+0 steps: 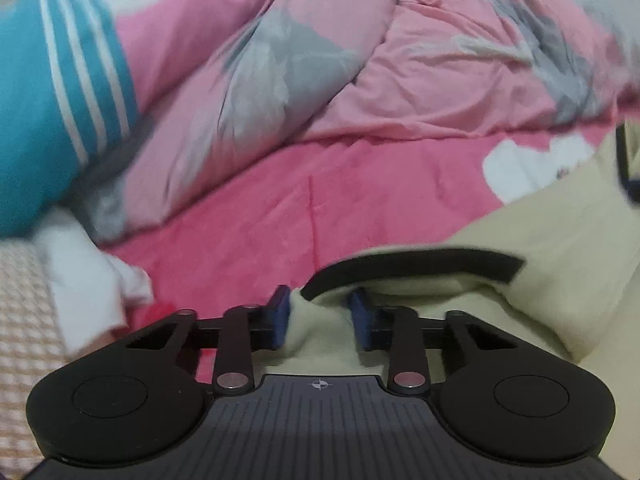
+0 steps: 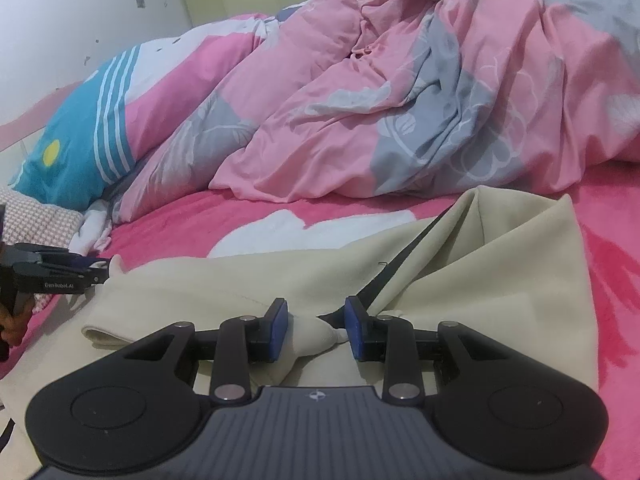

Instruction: Fold clothes

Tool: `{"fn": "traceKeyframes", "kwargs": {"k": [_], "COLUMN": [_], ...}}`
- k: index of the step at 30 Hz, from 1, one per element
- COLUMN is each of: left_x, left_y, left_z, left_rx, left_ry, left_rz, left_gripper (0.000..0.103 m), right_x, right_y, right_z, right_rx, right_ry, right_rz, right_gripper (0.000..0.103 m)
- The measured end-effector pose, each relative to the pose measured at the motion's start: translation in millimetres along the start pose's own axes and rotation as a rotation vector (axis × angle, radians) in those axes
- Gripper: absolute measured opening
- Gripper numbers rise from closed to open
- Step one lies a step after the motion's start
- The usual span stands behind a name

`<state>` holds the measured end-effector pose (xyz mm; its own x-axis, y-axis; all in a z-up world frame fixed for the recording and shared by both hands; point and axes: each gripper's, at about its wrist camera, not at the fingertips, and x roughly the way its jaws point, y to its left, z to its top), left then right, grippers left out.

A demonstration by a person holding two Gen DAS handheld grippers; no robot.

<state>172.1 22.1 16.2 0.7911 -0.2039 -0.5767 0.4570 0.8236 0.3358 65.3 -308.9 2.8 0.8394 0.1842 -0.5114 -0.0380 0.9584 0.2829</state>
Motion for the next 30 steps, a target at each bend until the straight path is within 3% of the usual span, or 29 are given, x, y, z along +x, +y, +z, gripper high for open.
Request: {"fn": "traceKeyframes", "kwargs": {"k": [5, 8, 14, 17, 23, 25, 27, 30], "left_x": [-16.8, -9.9, -12.5, -16.6, -32.9, -40.6, -49.0, -59.8], "left_y": [-37.4, -38.3, -11.4, 7.6, 58.9, 72.7, 66.2, 23.1], "left_z": [-13.9, -23.3, -19.8, -13.6, 3.3, 3.0, 6.8, 19.3], "left_rx": [0.230, 0.264, 0.144, 0.036, -0.440, -0.588, -0.591, -0.457], "left_ry": [-0.130, -0.116, -0.078, -0.034, -0.034, -0.068, -0.076, -0.106], "left_rz": [0.256, 0.311, 0.252, 0.204, -0.007, -0.030, -0.014, -0.057], "left_gripper": [0.024, 0.025, 0.036, 0.051, 0.052, 0.054, 0.054, 0.054], "right_x": [-0.5, -0.6, -0.5, -0.6, -1.1, -1.3, -1.5, -1.8], "right_y": [0.5, -0.3, -3.3, -5.0, -6.2, -6.4, -6.4, -7.0], "right_z": [-0.1, -0.2, 0.2, 0.4, 0.2, 0.0, 0.0, 0.1], "right_rx": [0.000, 0.005, 0.021, 0.030, 0.040, 0.042, 0.043, 0.045], "right_ry": [-0.001, -0.001, -0.001, 0.000, -0.001, -0.001, -0.001, 0.001], "right_rz": [-0.001, 0.002, 0.016, 0.024, 0.030, 0.032, 0.032, 0.035], "right_gripper": [0.033, 0.033, 0.033, 0.033, 0.033, 0.033, 0.033, 0.033]}}
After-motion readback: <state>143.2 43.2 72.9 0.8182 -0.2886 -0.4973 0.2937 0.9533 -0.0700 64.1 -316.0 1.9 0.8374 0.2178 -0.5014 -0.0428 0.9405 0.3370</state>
